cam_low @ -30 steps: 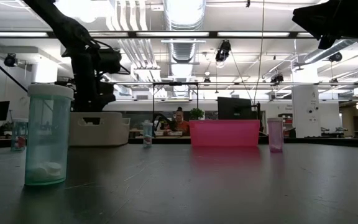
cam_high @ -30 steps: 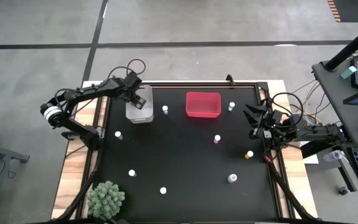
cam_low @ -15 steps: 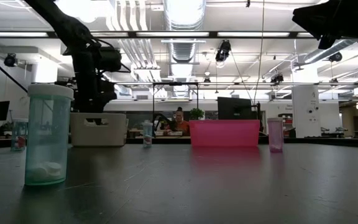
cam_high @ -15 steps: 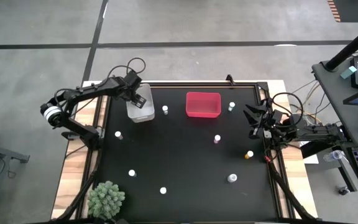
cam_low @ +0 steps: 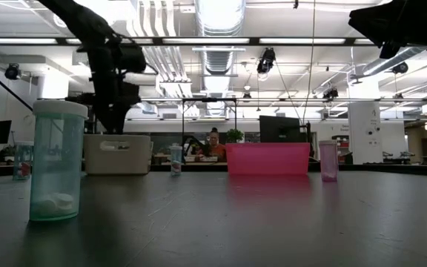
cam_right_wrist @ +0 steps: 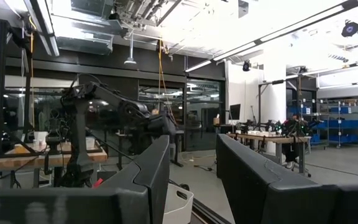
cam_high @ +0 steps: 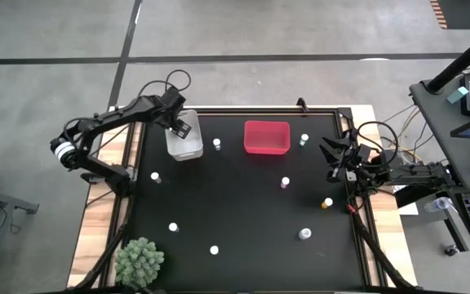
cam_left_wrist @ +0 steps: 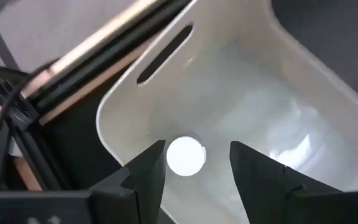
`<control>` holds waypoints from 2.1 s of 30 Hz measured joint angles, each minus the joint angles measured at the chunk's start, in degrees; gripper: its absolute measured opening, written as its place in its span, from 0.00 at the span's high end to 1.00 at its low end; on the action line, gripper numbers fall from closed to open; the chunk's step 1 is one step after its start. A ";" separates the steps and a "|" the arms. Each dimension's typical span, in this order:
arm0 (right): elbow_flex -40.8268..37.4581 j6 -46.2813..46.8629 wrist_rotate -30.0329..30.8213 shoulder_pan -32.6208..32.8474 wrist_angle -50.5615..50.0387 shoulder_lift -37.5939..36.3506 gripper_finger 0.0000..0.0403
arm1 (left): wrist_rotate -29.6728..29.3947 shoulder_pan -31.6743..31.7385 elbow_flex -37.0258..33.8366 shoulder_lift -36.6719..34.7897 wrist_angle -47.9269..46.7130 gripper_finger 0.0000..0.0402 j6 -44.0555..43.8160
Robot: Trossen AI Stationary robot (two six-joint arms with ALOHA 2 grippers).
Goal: Pick and place medicine bottles into bin by pill shape (circle, oval)
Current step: Put the pink tablet bottle into the red bin
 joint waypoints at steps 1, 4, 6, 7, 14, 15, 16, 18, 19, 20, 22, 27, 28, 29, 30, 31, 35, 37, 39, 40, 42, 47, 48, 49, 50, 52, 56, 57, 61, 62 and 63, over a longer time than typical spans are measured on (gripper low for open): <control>0.00 0.00 0.00 0.00 0.00 0.00 0.69 | 0.00 -0.69 0.47 -0.53 0.15 0.59 0.00; 0.00 0.20 0.01 0.01 0.00 0.00 0.70 | 0.02 -3.57 1.62 -2.68 0.42 0.59 -0.02; 0.00 0.56 0.01 0.01 -0.01 0.01 0.69 | -0.01 -6.32 2.10 -4.58 1.65 0.59 -0.02; 0.00 0.77 0.02 0.02 -0.02 0.02 0.70 | 0.02 -7.90 2.05 -5.81 2.50 0.59 0.02; 0.00 3.84 0.00 0.02 -0.03 0.10 0.69 | 0.03 -21.48 -0.54 -13.67 13.12 0.59 3.12; 0.00 4.31 0.00 0.00 -0.04 0.11 0.70 | 0.04 -23.47 -1.11 -14.63 14.86 0.59 3.93; 0.00 4.55 0.00 0.01 -0.01 0.21 0.70 | 0.07 -25.49 -1.87 -15.53 16.73 0.59 4.40; 0.00 4.81 0.00 0.00 -0.11 0.42 0.70 | 0.11 -29.45 -3.97 -17.12 22.47 0.60 5.75; 0.00 5.13 0.00 0.00 -0.28 0.51 0.70 | 0.13 -31.25 -5.17 -17.88 25.22 0.60 6.84; 0.00 5.66 0.00 0.00 -0.20 0.82 0.70 | 0.13 -33.04 -6.30 -18.64 27.52 0.60 7.62; 0.00 6.84 -0.02 0.02 -0.32 1.34 0.70 | 0.19 -35.92 -8.68 -19.74 33.03 0.60 9.23; 0.00 12.70 -1.55 0.02 0.47 4.34 0.70 | 0.17 -40.27 -13.92 -21.10 45.22 0.60 11.74; 0.00 13.94 -1.89 0.04 1.14 5.03 0.70 | 0.17 -40.66 -14.60 -21.14 46.86 0.60 12.05; 0.02 15.19 -2.08 0.04 1.96 5.76 0.69 | 0.17 -40.82 -15.26 -21.14 48.28 0.60 12.39; 0.38 16.23 -2.17 0.04 1.90 6.43 0.70 | 0.17 -40.82 -15.86 -21.14 49.46 0.60 12.89; 0.95 17.29 -2.21 0.06 1.60 7.21 0.70 | 0.10 -40.76 -16.34 -21.14 50.05 0.60 13.12; 4.33 19.05 -3.81 0.07 0.86 10.86 0.70 | -0.07 -40.70 -16.98 -21.14 50.51 0.60 14.01; 6.67 20.01 -4.16 0.07 -0.26 12.90 0.70 | -0.07 -40.70 -17.00 -21.12 50.42 0.60 15.33; 9.36 21.25 -4.17 0.07 -2.18 15.09 0.70 | -0.06 -40.70 -17.00 -21.14 50.59 0.60 16.47; 10.79 21.70 -4.17 0.07 -3.65 16.11 0.70 | -0.07 -40.70 -17.00 -21.14 50.55 0.60 17.01; 13.94 23.34 -4.19 0.07 -7.18 18.31 0.70 | -0.07 -40.70 -17.00 -21.14 50.47 0.60 17.49; 22.48 28.12 -4.64 0.15 -17.97 24.01 0.70 | -0.06 -40.70 -17.05 -21.10 50.52 0.60 17.54; 24.29 29.70 -4.63 0.15 -20.46 25.25 0.70 | -0.06 -40.70 -17.11 -21.10 50.52 0.60 17.55; 26.17 31.40 -4.67 0.15 -23.26 26.38 0.70 | -0.05 -40.70 -17.17 -21.10 50.51 0.60 17.61; 28.08 33.18 -4.76 0.17 -26.19 27.53 0.70 | -0.07 -40.70 -17.23 -21.10 50.50 0.60 17.88; 31.85 36.64 -5.10 0.17 -32.50 29.81 0.70 | -0.04 -40.70 -17.33 -21.21 50.44 0.60 19.18; 37.86 42.21 -5.19 0.17 -42.71 34.60 0.70 | -0.07 -40.70 -17.33 -21.47 50.45 0.60 21.49; 38.88 43.54 -5.22 0.17 -44.56 35.81 0.70 | -0.05 -40.70 -17.33 -21.47 50.32 0.60 21.87; 40.56 51.59 -5.60 0.20 -50.18 40.63 0.70 | -0.04 -40.70 -17.52 -21.38 49.94 0.60 21.92; 40.93 54.22 -5.86 0.18 -51.28 41.53 0.70 | -0.04 -40.70 -17.63 -21.38 49.95 0.60 21.92; 41.41 57.23 -6.70 0.16 -51.97 42.42 0.70 | -0.04 -40.70 -17.74 -21.38 49.93 0.60 21.92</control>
